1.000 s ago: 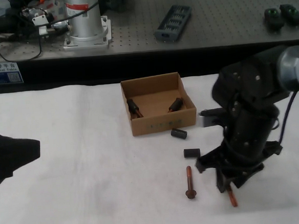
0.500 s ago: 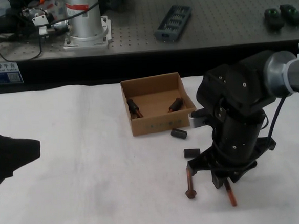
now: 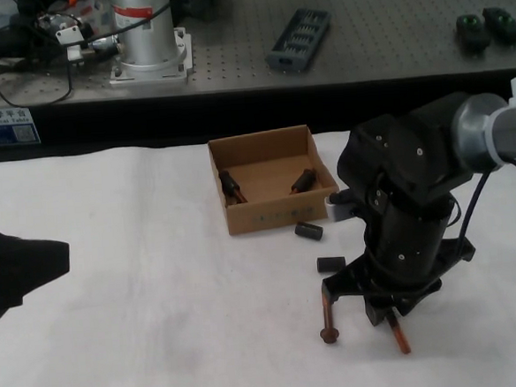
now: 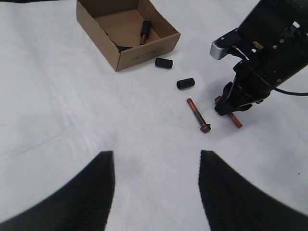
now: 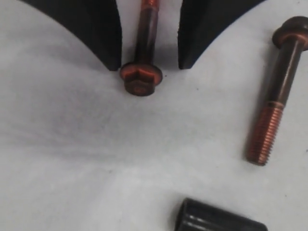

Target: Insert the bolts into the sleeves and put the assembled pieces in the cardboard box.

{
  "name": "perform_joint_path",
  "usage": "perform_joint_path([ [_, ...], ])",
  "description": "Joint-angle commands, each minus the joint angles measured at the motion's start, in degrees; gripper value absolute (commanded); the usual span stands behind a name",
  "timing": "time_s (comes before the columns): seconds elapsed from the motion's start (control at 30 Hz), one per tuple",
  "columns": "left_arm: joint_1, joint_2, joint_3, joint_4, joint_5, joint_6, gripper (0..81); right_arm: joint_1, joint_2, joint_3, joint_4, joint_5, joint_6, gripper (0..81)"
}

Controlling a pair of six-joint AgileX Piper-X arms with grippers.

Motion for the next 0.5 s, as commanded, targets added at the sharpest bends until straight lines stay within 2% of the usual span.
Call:
perform_joint_path([
  [0.0,-0.1,0.0,-0.4,-0.8,0.0,0.0,38.9,0.1,0.5,0.1,0.8,-0.1,0.5,27.0],
  [0.27,-0.1,0.0,-0.4,-0.8,0.0,0.0,38.9,0.1,0.6,0.1,0.9,-0.3,0.7,0.6],
  [0.3,-0.1,0.0,-0.4,-0.8,0.0,0.0,38.9,0.1,0.5,0.1,1.1,-0.3,0.7,2.6],
  [0.47,-0.1,0.0,-0.4,-0.8,0.0,1.0,38.9,0.1,-1.9,-0.1,3.1,-0.4,-1.6,2.7],
])
